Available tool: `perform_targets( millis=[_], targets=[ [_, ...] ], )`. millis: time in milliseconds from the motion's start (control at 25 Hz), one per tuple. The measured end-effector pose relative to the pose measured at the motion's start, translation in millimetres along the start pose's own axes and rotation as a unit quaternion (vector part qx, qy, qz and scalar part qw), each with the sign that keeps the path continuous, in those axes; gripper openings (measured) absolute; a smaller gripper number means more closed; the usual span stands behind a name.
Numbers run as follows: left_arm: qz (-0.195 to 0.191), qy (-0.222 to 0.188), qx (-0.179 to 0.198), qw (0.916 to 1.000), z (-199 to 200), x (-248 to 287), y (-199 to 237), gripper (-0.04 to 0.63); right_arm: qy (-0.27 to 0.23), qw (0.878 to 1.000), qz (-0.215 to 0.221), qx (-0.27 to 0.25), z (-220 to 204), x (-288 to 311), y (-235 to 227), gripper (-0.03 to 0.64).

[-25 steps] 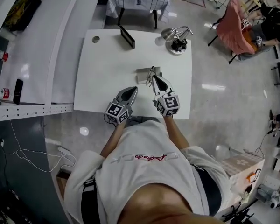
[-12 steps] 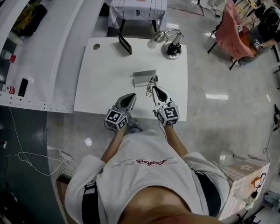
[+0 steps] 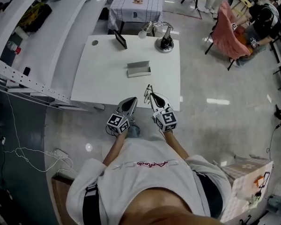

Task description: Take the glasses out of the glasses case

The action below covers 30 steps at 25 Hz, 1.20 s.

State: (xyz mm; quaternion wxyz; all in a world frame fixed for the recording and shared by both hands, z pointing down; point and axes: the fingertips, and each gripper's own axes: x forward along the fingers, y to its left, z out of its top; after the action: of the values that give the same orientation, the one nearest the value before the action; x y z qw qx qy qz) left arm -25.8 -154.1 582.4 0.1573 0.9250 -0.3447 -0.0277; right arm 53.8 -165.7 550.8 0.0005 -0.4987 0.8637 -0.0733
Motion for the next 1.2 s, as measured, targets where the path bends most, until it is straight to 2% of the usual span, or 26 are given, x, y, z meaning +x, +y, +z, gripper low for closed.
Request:
perform_targets(
  millis=[280, 520, 800, 1200],
  targets=[
    [0.000, 0.007, 0.002, 1.0000, -32.7, -42.5, -54.7, 0.021, 0.008, 1.000, 0.009, 0.005, -23.1, -70.5, 36.7, 0.028],
    [0.005, 0.002, 0.012, 0.9999, -44.4, -71.3, -84.5, 0.021, 0.005, 1.000, 0.008, 0.000, -33.6, -113.8, 52.1, 0.028],
    [0.008, -0.006, 0.018, 0.9998, -48.4, -90.8, -101.1, 0.022, -0.002, 1.000, 0.006, -0.009, -31.6, -134.7, 62.6, 0.028],
    [0.006, -0.019, 0.027, 0.9994, -39.2, -87.6, -103.6, 0.021, -0.010, 1.000, 0.003, -0.021, -24.7, -135.2, 58.0, 0.028]
  ],
)
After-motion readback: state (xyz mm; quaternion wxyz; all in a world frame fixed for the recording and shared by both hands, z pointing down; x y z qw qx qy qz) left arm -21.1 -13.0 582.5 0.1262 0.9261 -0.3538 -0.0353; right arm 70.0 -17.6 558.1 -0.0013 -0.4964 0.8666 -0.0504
